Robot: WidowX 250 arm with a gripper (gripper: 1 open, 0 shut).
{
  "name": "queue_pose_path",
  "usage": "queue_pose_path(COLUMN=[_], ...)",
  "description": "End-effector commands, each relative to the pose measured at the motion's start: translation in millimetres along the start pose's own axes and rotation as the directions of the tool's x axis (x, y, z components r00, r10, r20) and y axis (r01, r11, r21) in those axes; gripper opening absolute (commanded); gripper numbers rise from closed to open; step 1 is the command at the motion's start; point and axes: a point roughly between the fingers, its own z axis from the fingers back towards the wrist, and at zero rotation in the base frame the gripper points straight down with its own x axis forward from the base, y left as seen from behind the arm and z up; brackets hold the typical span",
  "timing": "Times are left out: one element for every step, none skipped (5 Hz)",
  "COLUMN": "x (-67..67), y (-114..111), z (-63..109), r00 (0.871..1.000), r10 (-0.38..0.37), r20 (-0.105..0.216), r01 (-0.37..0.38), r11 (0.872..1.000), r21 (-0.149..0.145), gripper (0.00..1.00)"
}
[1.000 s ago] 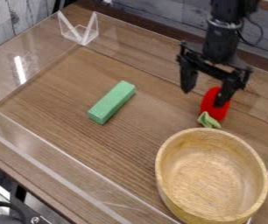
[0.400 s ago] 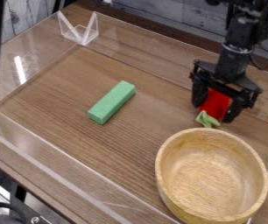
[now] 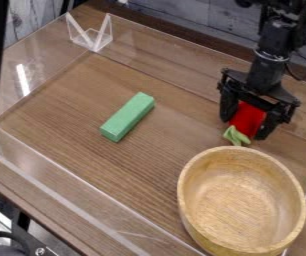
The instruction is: Move the red object to the left side of the table
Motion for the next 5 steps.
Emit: queue_pose_path(x=[8.9,9.0,9.1,9.4,9.4], y=[-5.6,-5.7,-5.8,-6.0,-6.2], z=[22.7,24.6,26.7,28.2,30.4], r00=[0.997,0.997,0.997,0.997,0.996], r10=[-0.015,-0.014,-0.013,-0.012,-0.011], r20=[0.072,0.075,0.079,0.083,0.087], r01=[0.015,0.014,0.013,0.012,0.012], r11=[1.0,1.0,1.0,1.0,1.0], r21=[-0.002,-0.002,-0.002,-0.001,-0.001], gripper=[1.0,1.0,1.0,1.0,1.0])
